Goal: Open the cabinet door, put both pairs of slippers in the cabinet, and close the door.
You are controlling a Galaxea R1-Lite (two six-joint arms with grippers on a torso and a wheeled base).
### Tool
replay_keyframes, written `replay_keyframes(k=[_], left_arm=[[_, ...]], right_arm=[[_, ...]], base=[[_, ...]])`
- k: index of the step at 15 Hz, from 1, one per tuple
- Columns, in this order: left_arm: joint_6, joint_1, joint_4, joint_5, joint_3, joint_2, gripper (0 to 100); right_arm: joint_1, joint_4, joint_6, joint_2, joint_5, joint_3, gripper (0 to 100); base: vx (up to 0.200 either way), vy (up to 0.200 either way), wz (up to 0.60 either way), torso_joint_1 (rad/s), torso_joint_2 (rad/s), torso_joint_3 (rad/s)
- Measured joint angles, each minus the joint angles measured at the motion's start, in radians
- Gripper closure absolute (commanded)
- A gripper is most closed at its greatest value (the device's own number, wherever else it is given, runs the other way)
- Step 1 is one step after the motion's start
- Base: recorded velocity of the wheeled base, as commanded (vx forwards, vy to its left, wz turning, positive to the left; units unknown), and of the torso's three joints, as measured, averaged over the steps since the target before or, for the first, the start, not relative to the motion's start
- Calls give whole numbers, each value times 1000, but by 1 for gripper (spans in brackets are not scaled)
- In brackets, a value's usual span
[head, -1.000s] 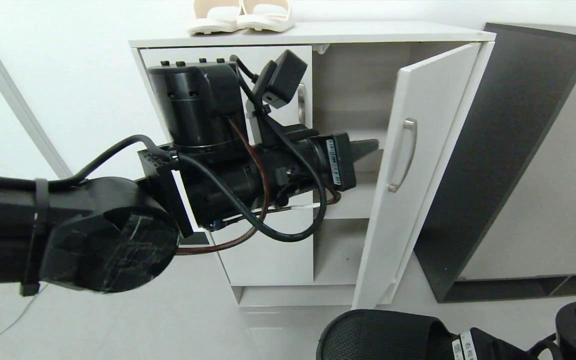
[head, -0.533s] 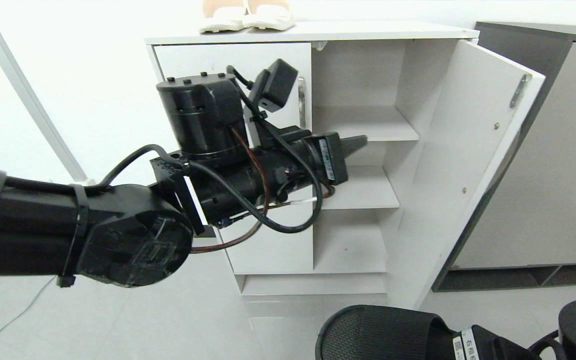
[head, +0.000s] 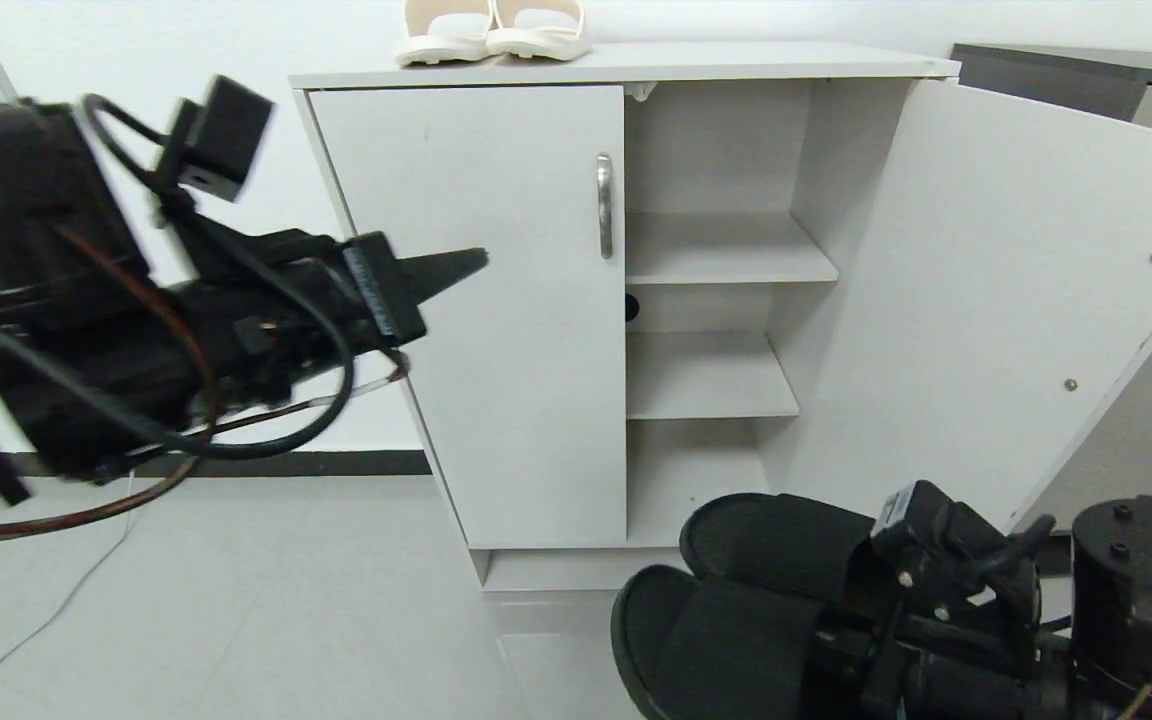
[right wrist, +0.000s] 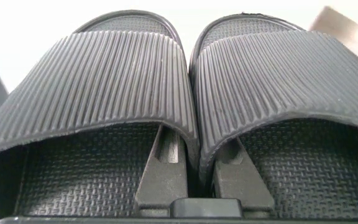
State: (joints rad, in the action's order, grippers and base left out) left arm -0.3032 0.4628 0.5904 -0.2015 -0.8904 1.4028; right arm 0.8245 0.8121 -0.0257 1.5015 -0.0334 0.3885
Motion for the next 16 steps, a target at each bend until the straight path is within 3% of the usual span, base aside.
replay_keyframes(k=[5,8,10,12,14,16], left_arm=[[101,-79,-532,165,79,-497,100],[134,-240,-739,221,146,-799,100],[147,-396,-793,239,269,-995,100],[167,-511,-824,253,425,-1156,100],[177,-562,-791,277,544,-1244,100],[185,-580,-667,254,661,-1286,100]], right_arm=[[-1,-2,161,105,313,164,100],[-7,-10,185,177,411,228,100],[-7,-10,187,208,415,238,100],[-7,-10,187,225,416,239,100],[-4,-10,187,234,416,238,100],[-4,-9,187,237,417,236,100]], base=[[0,0,0,0,0,0],[0,0,0,0,0,0],[0,0,0,0,0,0],[0,0,0,0,0,0],[0,0,0,0,0,0],[0,0,0,0,0,0]])
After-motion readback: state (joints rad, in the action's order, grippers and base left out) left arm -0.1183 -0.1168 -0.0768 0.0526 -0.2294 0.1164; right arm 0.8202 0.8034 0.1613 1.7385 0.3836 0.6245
